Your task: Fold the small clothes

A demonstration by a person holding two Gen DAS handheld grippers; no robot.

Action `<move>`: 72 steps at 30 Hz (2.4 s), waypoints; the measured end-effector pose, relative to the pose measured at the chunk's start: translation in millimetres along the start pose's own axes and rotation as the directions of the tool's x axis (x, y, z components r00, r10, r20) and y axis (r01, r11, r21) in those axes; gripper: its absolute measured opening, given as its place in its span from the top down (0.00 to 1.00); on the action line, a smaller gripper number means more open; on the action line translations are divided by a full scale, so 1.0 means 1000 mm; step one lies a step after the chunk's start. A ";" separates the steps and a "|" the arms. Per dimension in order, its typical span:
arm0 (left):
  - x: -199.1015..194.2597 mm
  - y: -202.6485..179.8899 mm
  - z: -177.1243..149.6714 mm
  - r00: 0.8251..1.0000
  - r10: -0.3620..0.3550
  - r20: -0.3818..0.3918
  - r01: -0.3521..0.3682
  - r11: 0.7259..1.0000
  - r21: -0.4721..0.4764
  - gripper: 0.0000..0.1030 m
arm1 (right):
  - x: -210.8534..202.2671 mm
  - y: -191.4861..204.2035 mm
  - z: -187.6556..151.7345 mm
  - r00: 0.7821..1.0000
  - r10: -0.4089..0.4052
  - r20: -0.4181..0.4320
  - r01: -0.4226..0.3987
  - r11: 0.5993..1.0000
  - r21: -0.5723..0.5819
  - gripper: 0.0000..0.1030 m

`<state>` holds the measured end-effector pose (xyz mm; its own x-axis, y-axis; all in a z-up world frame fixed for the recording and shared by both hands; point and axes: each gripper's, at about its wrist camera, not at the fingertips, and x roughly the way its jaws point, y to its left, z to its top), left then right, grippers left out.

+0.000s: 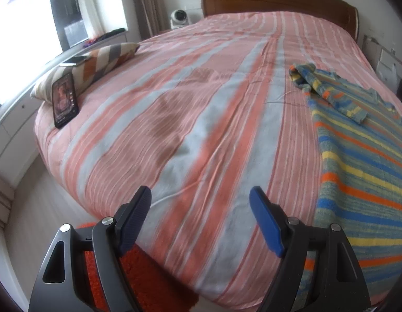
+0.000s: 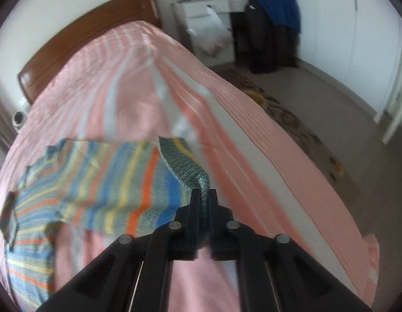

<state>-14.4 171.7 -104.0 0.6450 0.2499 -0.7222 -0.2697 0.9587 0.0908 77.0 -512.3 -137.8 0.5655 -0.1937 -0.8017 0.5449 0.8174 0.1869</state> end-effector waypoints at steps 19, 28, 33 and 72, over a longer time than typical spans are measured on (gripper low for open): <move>-0.061 -0.087 0.103 0.955 -0.283 0.093 0.244 0.922 0.299 0.13 | -0.078 -0.025 -0.018 0.967 0.228 0.117 -0.229 0.973 0.000 0.60; 0.031 -0.253 0.114 0.948 -0.291 -0.133 0.291 0.613 0.735 0.20 | -0.097 0.029 -0.112 0.924 0.381 0.029 -0.378 0.923 -0.068 0.56; 0.079 -0.253 0.118 0.910 -0.305 -0.280 0.414 0.666 0.620 0.23 | -0.112 0.039 -0.144 0.937 0.349 0.038 -0.339 0.927 -0.159 0.56; 0.163 0.025 0.165 0.976 -0.069 -0.208 0.008 0.960 -0.280 0.81 | -0.090 0.058 -0.169 0.956 0.293 0.013 -0.282 0.930 -0.236 0.52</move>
<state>202.2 258.6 -105.9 0.4993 0.1496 -0.8534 -0.4538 0.8843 -0.1105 -47.1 -355.7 -150.7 0.7084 0.0471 -0.7043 0.2013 0.9428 0.2656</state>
